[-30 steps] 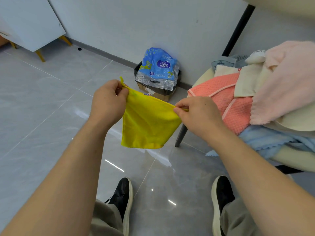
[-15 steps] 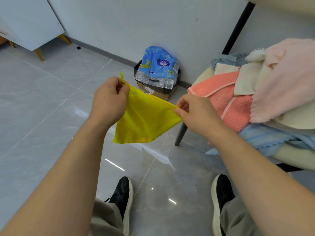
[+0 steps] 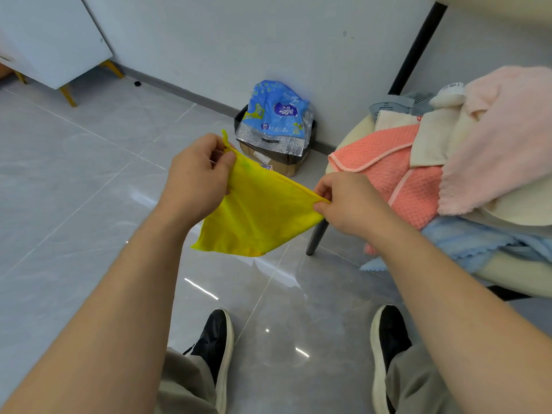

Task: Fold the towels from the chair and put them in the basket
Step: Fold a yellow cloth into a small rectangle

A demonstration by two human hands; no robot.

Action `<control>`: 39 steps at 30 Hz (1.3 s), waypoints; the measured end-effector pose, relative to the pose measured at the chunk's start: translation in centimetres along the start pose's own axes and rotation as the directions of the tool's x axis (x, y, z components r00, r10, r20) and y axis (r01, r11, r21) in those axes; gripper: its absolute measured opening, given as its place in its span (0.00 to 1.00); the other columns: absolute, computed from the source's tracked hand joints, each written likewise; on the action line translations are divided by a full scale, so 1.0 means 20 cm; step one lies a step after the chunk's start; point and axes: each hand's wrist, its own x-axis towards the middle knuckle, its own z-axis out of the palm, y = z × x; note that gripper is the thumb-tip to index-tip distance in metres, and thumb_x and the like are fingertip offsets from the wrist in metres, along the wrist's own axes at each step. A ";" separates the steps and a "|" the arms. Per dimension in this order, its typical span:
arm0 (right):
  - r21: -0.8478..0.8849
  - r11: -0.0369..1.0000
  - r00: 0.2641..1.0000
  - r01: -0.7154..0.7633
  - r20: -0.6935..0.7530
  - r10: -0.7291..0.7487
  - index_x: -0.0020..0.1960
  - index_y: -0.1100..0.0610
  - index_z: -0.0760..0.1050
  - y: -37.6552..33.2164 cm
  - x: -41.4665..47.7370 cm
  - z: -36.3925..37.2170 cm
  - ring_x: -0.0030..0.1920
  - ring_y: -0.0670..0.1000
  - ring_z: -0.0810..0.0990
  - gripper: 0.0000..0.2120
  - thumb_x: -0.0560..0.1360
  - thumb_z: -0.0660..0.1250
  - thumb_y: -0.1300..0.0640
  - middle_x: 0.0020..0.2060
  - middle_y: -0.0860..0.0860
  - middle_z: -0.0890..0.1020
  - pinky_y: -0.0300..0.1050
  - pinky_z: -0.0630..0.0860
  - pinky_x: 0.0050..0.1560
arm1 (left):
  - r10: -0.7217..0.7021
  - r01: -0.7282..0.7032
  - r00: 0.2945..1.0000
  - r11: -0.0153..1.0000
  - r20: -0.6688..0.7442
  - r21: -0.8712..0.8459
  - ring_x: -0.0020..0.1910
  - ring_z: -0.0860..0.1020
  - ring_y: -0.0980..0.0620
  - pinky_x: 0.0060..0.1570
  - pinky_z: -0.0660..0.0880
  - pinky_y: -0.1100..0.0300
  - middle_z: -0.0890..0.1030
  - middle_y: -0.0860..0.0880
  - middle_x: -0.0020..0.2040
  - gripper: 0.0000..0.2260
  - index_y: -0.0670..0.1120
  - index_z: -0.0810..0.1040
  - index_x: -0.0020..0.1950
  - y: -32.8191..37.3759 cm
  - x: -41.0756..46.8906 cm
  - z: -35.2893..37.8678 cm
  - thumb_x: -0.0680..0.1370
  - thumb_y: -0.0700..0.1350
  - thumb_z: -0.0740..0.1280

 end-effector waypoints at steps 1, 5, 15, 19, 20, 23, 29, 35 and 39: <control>-0.010 1.000 1.000 0.006 0.019 -0.005 0.50 0.49 0.79 0.00 0.00 0.00 0.47 0.51 0.79 0.07 0.73 0.72 0.56 0.44 0.48 0.80 0.45 0.74 0.44 | 0.020 -0.020 0.999 1.000 0.028 -0.003 0.34 0.82 0.49 0.37 0.81 0.55 0.78 0.49 0.42 0.05 0.46 0.77 0.50 0.00 0.00 0.00 0.82 0.46 0.65; 0.231 0.965 0.992 0.124 -0.007 -0.126 0.64 0.47 0.76 -0.05 -0.02 0.02 0.57 0.43 0.76 0.20 0.74 0.72 0.47 0.56 0.42 0.80 0.39 0.71 0.55 | 0.070 -0.055 0.982 0.994 0.174 -0.093 0.36 0.82 0.45 0.31 0.74 0.70 0.82 0.41 0.44 0.04 0.48 0.76 0.48 0.05 -0.04 0.04 0.80 0.41 0.69; 0.391 0.885 0.963 0.253 -0.189 -0.191 0.50 0.48 0.82 -0.14 -0.03 0.04 0.46 0.37 0.79 0.03 0.76 0.72 0.52 0.42 0.40 0.82 0.25 0.67 0.45 | 0.102 -0.085 0.915 0.995 0.390 -0.061 0.37 0.84 0.50 0.42 0.83 0.50 0.81 0.46 0.45 0.16 0.48 0.72 0.51 0.07 -0.09 0.11 0.72 0.38 0.77; 0.373 0.895 0.959 0.244 -0.229 -0.166 0.48 0.46 0.74 -0.14 -0.02 0.04 0.42 0.34 0.74 0.04 0.79 0.67 0.54 0.40 0.38 0.77 0.24 0.65 0.43 | 0.122 -0.131 0.921 0.991 0.371 -0.003 0.42 0.81 0.52 0.45 0.81 0.54 0.81 0.51 0.43 0.17 0.50 0.73 0.49 0.06 -0.09 0.11 0.69 0.40 0.79; 0.397 0.890 0.958 0.225 -0.257 -0.128 0.50 0.47 0.73 -0.14 -0.02 0.04 0.41 0.35 0.74 0.03 0.80 0.66 0.54 0.40 0.38 0.76 0.25 0.65 0.41 | 0.134 -0.139 0.919 0.990 0.371 -0.014 0.43 0.80 0.52 0.46 0.81 0.53 0.81 0.51 0.43 0.16 0.50 0.74 0.48 0.06 -0.09 0.11 0.69 0.40 0.79; 0.464 0.864 0.923 0.196 -0.385 -0.003 0.53 0.49 0.71 -0.13 -0.01 0.01 0.38 0.41 0.72 0.01 0.83 0.61 0.54 0.41 0.40 0.76 0.24 0.63 0.40 | 0.159 -0.144 0.905 0.987 0.395 -0.068 0.43 0.81 0.50 0.43 0.82 0.49 0.81 0.49 0.43 0.15 0.51 0.75 0.48 0.07 -0.09 0.10 0.70 0.39 0.79; 0.458 0.864 0.797 0.210 -0.591 0.120 0.54 0.54 0.70 -0.06 0.01 -0.09 0.38 0.35 0.73 0.03 0.84 0.58 0.56 0.39 0.40 0.73 0.26 0.65 0.38 | 0.185 -0.182 0.896 0.982 0.405 -0.045 0.45 0.81 0.49 0.44 0.80 0.52 0.81 0.51 0.45 0.16 0.52 0.75 0.50 0.06 -0.09 0.10 0.71 0.41 0.78; 0.429 0.886 0.760 0.176 -0.632 0.155 0.58 0.58 0.71 -0.01 0.02 -0.10 0.38 0.31 0.73 0.08 0.84 0.57 0.55 0.38 0.39 0.73 0.30 0.64 0.35 | 0.199 -0.215 0.894 0.977 0.403 -0.005 0.46 0.79 0.52 0.44 0.77 0.61 0.80 0.53 0.48 0.14 0.53 0.77 0.50 0.07 -0.09 0.08 0.72 0.41 0.77; 0.409 0.897 0.758 0.166 -0.635 0.149 0.58 0.57 0.72 -0.01 0.02 -0.08 0.35 0.41 0.72 0.08 0.84 0.58 0.54 0.38 0.41 0.74 0.43 0.62 0.38 | 0.176 -0.204 0.889 0.979 0.423 0.021 0.46 0.80 0.53 0.45 0.77 0.60 0.81 0.55 0.47 0.16 0.55 0.76 0.53 0.07 -0.09 0.07 0.72 0.42 0.77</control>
